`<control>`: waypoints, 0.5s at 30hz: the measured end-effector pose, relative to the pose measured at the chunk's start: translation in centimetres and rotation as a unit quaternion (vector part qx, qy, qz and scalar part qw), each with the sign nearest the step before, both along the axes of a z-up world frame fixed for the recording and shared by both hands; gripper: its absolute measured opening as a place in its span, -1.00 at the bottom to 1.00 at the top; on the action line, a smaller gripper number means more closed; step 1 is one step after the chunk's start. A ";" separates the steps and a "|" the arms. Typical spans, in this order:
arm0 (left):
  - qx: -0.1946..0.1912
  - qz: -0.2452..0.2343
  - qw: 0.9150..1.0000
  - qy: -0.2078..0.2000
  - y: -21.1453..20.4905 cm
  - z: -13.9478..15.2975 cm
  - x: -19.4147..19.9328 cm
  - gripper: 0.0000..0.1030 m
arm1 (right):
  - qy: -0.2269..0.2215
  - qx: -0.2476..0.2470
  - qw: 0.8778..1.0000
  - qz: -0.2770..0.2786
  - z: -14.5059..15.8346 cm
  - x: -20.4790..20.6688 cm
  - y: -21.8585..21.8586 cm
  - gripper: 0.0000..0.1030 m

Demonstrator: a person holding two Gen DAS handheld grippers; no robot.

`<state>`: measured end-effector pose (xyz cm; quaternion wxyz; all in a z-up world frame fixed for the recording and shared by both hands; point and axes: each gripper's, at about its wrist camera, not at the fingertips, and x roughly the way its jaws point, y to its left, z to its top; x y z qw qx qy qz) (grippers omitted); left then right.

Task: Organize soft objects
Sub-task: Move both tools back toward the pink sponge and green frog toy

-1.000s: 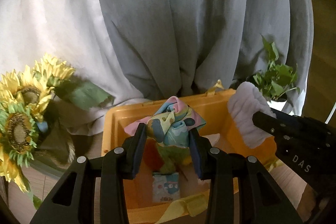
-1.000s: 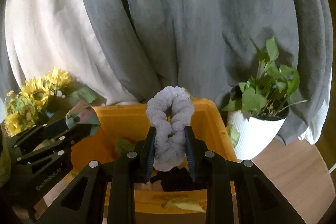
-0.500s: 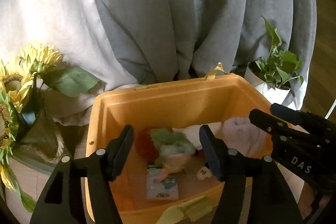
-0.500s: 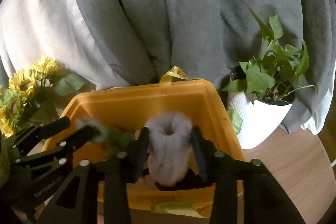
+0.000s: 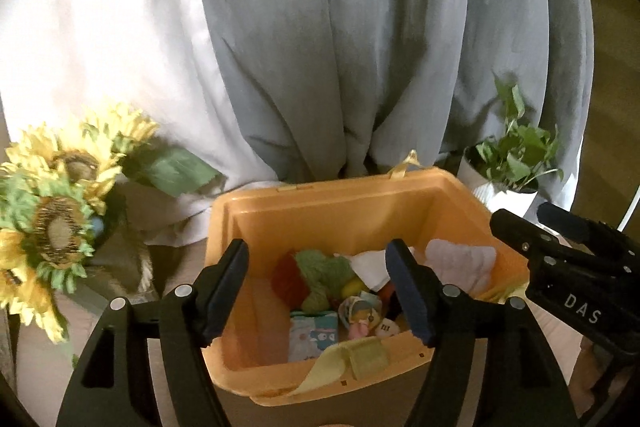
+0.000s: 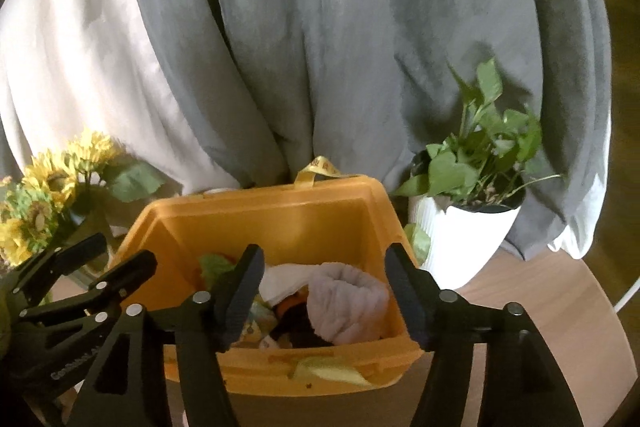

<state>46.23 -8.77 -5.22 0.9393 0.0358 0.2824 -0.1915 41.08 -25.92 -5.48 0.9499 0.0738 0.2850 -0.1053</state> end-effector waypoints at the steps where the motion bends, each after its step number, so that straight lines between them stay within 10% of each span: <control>1: -0.002 0.000 1.000 -0.003 0.1 0.3 -0.3 0.37 | -0.004 -0.001 1.000 -0.003 0.2 -0.4 0.1 0.34; 15: -0.020 0.002 1.000 -0.012 1.1 1.8 -4.8 0.38 | -0.027 -0.005 0.998 -0.051 2.2 -6.1 0.5 0.43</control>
